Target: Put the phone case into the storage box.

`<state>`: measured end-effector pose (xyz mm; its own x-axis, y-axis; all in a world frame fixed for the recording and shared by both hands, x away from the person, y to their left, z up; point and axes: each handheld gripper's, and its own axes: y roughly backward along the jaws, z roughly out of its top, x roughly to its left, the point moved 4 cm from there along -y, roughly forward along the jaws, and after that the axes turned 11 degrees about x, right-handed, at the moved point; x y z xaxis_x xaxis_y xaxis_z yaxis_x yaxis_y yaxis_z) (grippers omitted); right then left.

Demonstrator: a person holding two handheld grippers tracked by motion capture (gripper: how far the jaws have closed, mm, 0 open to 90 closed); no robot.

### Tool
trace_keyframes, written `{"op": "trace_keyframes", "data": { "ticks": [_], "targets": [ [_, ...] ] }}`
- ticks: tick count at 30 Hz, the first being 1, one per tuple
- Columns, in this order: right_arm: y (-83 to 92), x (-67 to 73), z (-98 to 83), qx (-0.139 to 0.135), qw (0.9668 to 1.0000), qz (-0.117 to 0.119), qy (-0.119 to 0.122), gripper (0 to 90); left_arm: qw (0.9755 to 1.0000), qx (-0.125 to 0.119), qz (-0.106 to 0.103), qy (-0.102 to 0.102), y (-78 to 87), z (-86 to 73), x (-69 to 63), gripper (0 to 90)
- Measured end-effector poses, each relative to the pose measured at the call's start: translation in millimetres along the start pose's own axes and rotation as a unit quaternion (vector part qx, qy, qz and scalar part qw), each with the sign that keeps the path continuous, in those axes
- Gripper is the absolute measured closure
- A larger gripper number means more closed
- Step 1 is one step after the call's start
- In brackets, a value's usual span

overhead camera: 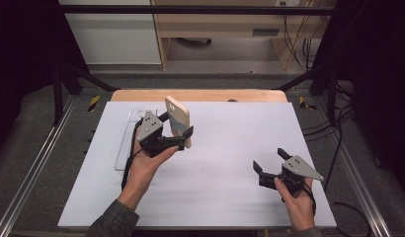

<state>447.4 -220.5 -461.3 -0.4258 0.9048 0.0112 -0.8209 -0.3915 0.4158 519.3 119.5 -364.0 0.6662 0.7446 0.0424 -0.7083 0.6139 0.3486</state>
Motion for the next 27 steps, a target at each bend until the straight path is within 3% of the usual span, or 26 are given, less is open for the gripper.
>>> {"op": "trace_keyframes", "data": {
  "ticks": [6, 13, 27],
  "targets": [
    [-0.9, -0.5, -1.3, -0.002, 0.9999, 0.006, -0.012, 6.6, 0.9996, 0.006, 0.027, 0.003, 8.4, 2.4, 14.0, 11.0],
    [-5.4, -1.5, -7.5, 0.007, 0.9999, -0.01, -0.009, 3.8, 0.9984, 0.007, 0.056, 0.008, 20.1, 3.7, 31.6, 10.9],
    [-10.5, -1.5, -11.3, 0.0, 0.9999, -0.01, -0.005, 3.3, 0.9941, 0.009, 0.106, 0.02, 39.1, 1.0, 67.1, 10.9]
  ]
}}
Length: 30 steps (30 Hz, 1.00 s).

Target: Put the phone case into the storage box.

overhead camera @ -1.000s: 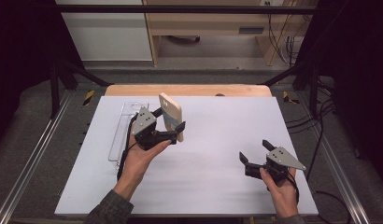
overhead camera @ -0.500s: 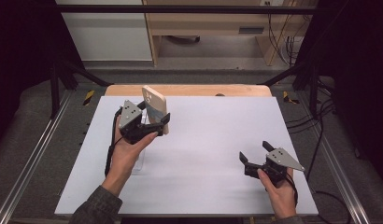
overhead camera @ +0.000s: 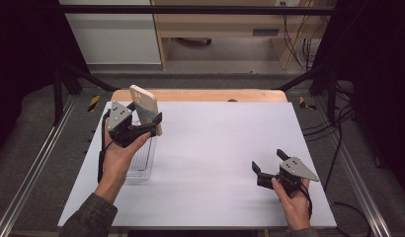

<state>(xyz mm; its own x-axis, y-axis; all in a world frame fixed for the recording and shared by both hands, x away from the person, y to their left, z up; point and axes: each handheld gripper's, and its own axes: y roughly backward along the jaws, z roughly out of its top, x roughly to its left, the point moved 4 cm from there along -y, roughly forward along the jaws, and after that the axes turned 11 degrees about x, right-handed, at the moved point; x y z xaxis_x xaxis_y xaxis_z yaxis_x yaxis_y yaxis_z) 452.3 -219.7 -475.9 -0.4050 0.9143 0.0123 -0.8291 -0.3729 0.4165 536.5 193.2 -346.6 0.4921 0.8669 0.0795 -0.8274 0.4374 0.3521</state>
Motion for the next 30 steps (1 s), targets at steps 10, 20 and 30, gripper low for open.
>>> {"op": "trace_keyframes", "data": {
  "ticks": [10, 20, 30],
  "targets": [
    [0.2, 0.7, -0.8, -0.003, 1.0, -0.003, 0.008, 3.5, 0.9995, 0.0, 0.03, 0.009, 4.6, -1.5, 19.4, 10.9],
    [1.4, 2.0, -1.4, -0.008, 0.9999, 0.002, 0.015, 3.2, 0.9986, 0.003, 0.049, 0.021, 1.4, -2.2, 32.9, 10.9],
    [4.1, 0.4, -2.0, -0.02, 0.9996, 0.006, 0.018, 3.2, 0.9967, 0.006, 0.068, 0.044, -7.5, -5.0, 47.9, 10.9]
  ]
}}
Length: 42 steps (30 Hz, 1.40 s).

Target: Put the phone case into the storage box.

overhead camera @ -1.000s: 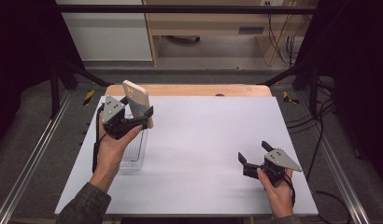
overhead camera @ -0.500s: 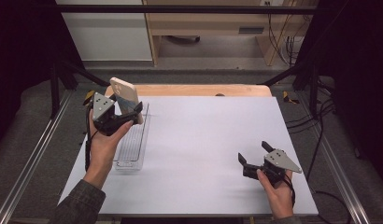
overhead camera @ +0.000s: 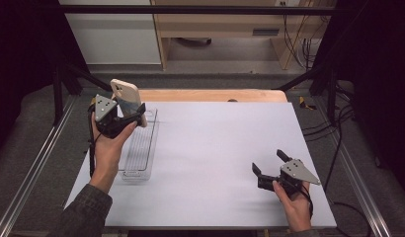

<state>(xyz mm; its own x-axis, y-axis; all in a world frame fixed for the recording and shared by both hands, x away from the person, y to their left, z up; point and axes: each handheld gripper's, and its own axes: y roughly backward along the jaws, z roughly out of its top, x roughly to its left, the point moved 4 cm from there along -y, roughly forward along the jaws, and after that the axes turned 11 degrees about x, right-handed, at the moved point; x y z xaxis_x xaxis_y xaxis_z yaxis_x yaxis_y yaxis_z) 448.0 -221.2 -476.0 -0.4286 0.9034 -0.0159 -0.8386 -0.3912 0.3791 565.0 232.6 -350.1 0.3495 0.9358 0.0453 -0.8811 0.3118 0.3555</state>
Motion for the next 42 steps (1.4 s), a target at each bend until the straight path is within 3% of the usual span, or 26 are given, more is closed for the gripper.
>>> {"op": "trace_keyframes", "data": {
  "ticks": [6, 16, 42],
  "targets": [
    [1.5, -0.7, -0.9, -0.005, 1.0, 0.0, 0.007, 3.2, 0.9999, 0.002, 0.008, 0.013, -5.0, 1.2, 5.7, 11.0],
    [3.3, 0.1, -1.9, -0.01, 0.9998, 0.004, 0.014, 3.2, 0.9996, 0.008, 0.026, 0.01, -16.6, 7.9, 9.7, 10.9],
    [4.1, 5.5, -5.1, -0.017, 0.9993, 0.017, 0.029, 3.0, 0.9982, 0.028, 0.043, 0.03, -51.3, -7.8, 18.6, 10.9]
  ]
}}
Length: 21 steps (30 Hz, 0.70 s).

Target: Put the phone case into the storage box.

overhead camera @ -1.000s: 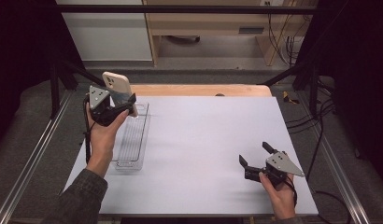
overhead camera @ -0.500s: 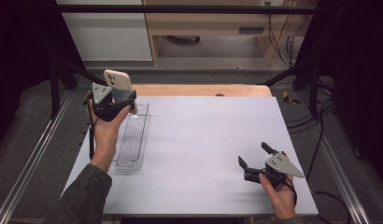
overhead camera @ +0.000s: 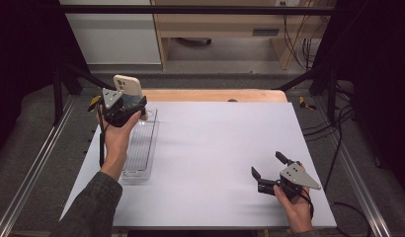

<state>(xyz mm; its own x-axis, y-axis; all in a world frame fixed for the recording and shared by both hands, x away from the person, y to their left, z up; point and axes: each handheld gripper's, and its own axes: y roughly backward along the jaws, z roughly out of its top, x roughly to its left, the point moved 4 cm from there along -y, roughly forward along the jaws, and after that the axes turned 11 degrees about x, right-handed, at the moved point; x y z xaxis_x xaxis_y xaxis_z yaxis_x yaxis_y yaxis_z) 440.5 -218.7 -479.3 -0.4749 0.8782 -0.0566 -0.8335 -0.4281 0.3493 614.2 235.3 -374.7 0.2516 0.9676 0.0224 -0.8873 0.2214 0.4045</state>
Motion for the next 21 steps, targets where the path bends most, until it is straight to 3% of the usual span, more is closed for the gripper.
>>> {"op": "trace_keyframes", "data": {
  "ticks": [13, 21],
  "targets": [
    [0.1, 1.0, -1.6, 0.002, 1.0, 0.005, 0.0, 2.9, 0.9997, 0.015, 0.011, 0.015, -26.0, -13.7, 4.3, 10.8],
    [-0.9, 2.0, -1.8, 0.003, 1.0, 0.007, 0.001, 2.8, 0.9995, 0.021, 0.016, 0.014, -33.4, -18.4, 5.0, 10.8]
  ]
}}
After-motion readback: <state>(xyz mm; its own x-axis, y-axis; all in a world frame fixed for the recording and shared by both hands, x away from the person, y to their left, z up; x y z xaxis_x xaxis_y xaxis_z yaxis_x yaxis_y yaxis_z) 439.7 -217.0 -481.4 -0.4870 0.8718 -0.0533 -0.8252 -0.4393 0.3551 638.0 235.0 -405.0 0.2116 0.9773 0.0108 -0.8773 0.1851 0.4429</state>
